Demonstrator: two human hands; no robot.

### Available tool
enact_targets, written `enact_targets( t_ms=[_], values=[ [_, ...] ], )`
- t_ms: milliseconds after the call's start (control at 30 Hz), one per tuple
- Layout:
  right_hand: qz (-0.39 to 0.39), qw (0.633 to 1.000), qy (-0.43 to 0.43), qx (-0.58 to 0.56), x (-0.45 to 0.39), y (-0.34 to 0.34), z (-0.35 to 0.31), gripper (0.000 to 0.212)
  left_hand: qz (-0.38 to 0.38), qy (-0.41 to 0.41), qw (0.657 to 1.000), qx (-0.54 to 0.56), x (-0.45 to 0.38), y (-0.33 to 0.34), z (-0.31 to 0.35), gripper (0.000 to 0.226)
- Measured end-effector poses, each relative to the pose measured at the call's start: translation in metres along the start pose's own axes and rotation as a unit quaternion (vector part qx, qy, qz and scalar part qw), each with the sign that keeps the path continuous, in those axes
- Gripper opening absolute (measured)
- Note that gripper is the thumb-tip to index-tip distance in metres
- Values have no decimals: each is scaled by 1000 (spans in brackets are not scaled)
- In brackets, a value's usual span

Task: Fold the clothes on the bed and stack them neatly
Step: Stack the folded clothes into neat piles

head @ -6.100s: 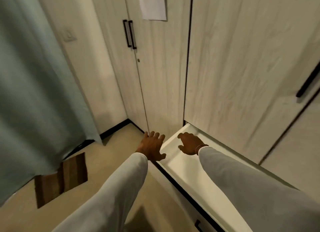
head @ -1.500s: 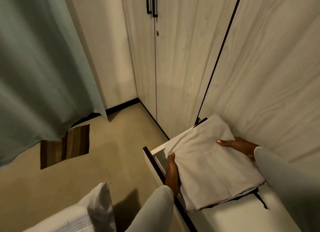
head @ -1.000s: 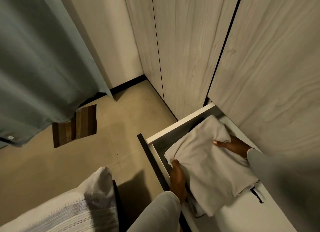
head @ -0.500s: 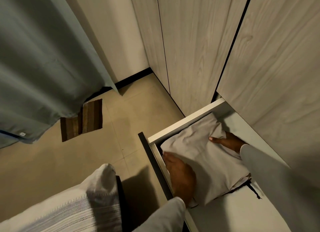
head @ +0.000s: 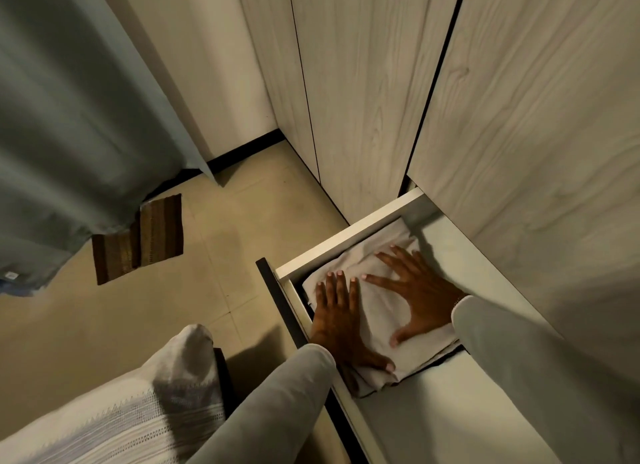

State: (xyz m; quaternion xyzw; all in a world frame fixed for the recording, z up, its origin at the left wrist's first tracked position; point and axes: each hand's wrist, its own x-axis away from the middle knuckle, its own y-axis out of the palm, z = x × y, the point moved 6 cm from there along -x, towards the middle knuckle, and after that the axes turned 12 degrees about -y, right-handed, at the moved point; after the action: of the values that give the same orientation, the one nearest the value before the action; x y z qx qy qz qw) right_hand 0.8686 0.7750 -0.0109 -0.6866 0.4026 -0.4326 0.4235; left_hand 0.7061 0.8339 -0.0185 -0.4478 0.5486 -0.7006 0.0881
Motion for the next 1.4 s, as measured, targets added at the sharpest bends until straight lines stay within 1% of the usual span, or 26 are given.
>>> enact_targets(
  t_ms=[33,100,167,333,400,533,667,767,833,867,933,1000,1033,1133,1200,1267,1400],
  values=[
    [-32,999,-1,4,1,8,-1,131,-4,-8,1000,-16,-2,4,-2,164],
    [-56,998,25,-3,3,19,3,139,-17,-28,999,-26,-7,14,-4,163],
    [-58,997,44,-6,1,25,5,143,-25,-45,998,-33,-8,23,-4,161],
    [-55,997,45,13,-11,43,6,146,-28,-80,995,-54,-14,41,-6,157],
    [-56,997,43,20,-14,48,7,146,-41,-85,994,-62,-18,45,-7,157],
    [-69,996,55,28,-14,46,5,146,-48,-74,994,-67,-19,45,-6,159],
    [-94,993,69,25,-9,33,-1,146,-56,-23,997,-37,-5,33,-11,165],
    [-104,991,80,10,-10,17,-18,140,-52,-9,997,-52,18,13,-23,163],
    [-77,994,72,-11,-19,-9,-39,124,-31,9,998,-50,35,-6,-32,158],
    [-56,997,54,-18,-26,-24,-51,115,-10,19,999,-42,42,-15,-38,155],
    [-20,1000,13,-8,-47,-57,-83,100,47,39,998,-13,62,-34,-62,151],
    [7,1000,-16,14,-71,-86,-111,93,93,41,995,10,80,-45,-94,148],
    [18,999,-27,25,-85,-98,-123,91,106,29,994,16,88,-50,-113,146],
    [24,996,-60,63,-135,-127,-173,89,119,-48,992,11,121,-61,-187,144],
    [28,993,-71,85,-166,-146,-207,89,108,-98,989,9,140,-64,-234,145],
    [27,990,-91,107,-197,-156,-251,88,106,-150,983,24,168,-59,-284,144],
    [15,979,-156,134,-262,-159,-355,84,115,-239,963,46,240,-37,-384,140]
  ],
)
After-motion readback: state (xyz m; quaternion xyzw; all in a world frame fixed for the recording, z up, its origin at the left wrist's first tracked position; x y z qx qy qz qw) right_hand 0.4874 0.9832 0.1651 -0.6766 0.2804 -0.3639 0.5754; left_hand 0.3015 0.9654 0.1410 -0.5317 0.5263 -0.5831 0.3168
